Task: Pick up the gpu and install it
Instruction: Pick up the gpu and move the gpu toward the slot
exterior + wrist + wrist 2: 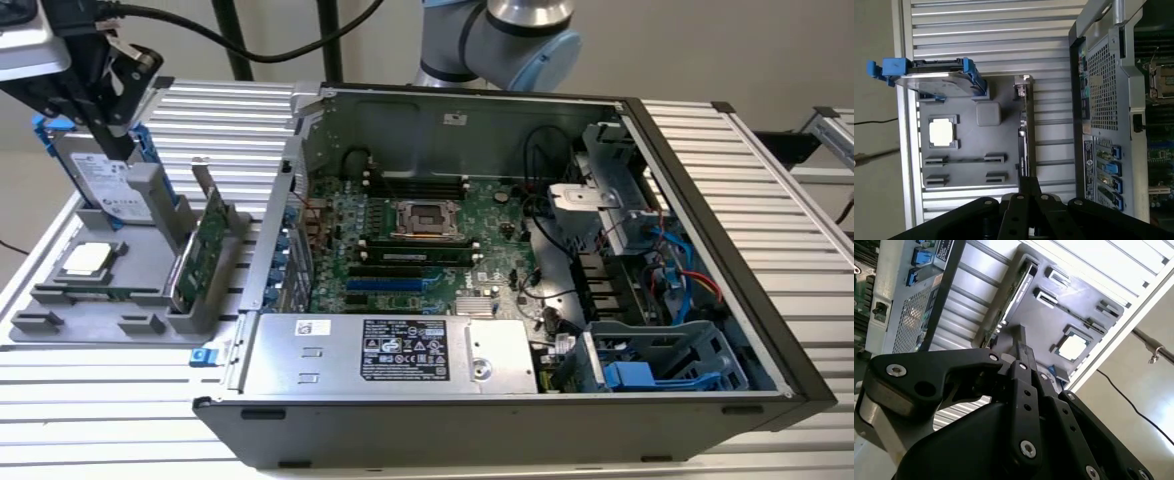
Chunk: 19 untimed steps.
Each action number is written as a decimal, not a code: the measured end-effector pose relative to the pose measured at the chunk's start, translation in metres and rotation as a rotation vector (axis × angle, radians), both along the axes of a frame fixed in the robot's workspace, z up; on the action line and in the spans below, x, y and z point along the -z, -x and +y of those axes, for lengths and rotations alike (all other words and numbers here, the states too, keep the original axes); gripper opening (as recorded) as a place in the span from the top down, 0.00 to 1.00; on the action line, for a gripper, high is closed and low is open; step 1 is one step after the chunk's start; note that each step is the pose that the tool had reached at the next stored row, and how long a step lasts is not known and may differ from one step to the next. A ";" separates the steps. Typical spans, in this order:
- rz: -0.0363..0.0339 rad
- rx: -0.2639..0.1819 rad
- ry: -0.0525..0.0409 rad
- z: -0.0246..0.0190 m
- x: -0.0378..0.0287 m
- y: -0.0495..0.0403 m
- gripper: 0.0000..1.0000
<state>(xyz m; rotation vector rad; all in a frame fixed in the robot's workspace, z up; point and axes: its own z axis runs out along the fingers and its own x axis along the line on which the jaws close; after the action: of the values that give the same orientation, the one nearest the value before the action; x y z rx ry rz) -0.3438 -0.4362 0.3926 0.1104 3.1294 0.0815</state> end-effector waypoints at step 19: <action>-0.0023 0.000 -0.0001 -0.0068 0.0003 0.0000 1.00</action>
<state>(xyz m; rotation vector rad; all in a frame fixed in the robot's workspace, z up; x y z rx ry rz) -0.3438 -0.4430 0.3923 0.1102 3.1271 0.0817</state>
